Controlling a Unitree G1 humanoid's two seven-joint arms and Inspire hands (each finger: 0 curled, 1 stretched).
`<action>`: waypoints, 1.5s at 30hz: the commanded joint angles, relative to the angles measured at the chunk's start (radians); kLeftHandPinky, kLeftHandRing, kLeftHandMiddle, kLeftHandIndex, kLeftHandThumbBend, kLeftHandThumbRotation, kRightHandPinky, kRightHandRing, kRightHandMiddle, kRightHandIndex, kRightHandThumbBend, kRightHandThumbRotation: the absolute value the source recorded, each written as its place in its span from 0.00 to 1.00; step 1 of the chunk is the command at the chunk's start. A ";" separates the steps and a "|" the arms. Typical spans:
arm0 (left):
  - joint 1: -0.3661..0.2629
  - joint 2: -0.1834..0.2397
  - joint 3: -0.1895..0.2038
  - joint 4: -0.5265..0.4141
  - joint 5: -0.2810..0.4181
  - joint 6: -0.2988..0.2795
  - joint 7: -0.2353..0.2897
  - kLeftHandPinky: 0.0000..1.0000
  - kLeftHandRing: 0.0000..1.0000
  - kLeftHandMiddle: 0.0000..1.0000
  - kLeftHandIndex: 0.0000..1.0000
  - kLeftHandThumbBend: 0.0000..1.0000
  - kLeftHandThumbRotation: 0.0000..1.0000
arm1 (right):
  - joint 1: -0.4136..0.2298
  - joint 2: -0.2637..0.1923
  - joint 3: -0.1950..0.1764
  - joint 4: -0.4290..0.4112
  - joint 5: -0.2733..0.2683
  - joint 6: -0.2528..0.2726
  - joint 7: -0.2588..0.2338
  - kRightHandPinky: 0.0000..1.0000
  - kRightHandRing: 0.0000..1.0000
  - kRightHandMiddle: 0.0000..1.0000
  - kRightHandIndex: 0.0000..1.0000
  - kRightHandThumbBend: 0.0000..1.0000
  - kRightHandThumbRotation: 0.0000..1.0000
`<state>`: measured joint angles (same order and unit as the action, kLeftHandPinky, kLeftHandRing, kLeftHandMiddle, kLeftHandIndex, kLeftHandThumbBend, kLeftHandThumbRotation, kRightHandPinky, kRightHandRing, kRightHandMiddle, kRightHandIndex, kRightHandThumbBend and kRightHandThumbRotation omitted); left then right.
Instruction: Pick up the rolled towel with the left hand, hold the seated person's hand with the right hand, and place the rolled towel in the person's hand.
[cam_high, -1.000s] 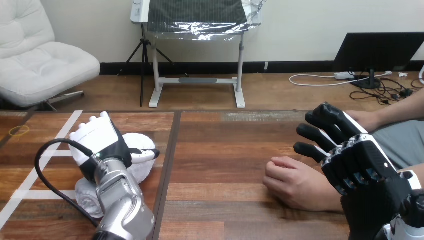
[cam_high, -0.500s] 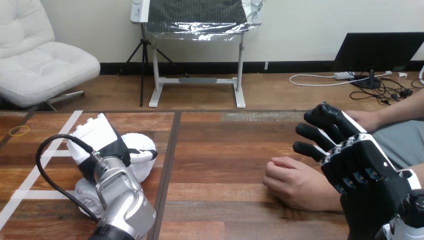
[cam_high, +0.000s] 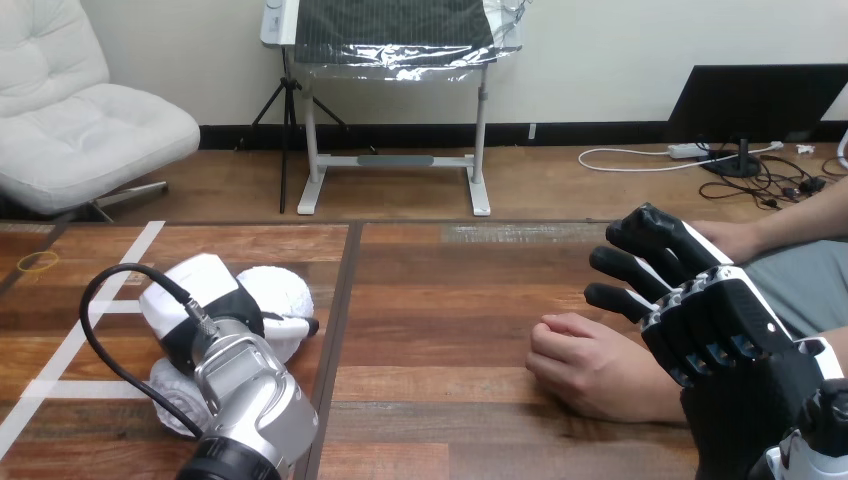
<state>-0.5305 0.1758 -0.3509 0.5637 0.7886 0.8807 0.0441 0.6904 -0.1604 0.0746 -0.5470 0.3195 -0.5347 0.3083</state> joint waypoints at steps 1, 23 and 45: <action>-0.097 0.027 -0.041 0.003 0.020 0.021 -0.044 0.77 0.85 0.88 0.84 0.91 0.51 | -0.050 0.001 -0.012 -0.058 0.011 -0.016 -0.001 0.78 0.84 0.86 0.85 0.92 1.00; -0.131 0.080 -0.124 0.013 0.027 0.020 -0.222 0.51 0.73 0.77 0.75 0.88 0.57 | -0.046 0.004 -0.021 -0.071 -0.007 -0.022 -0.011 0.74 0.83 0.86 0.84 0.91 1.00; -0.184 0.060 -0.128 0.129 -0.017 0.024 -0.232 0.27 0.43 0.56 0.66 0.85 0.41 | -0.046 0.010 -0.021 -0.080 -0.001 -0.026 -0.013 0.71 0.82 0.85 0.83 0.90 1.00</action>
<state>-0.6447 0.2407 -0.4944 0.6602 0.7872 0.9107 -0.2097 0.6889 -0.1588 0.0620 -0.5874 0.3156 -0.5368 0.2980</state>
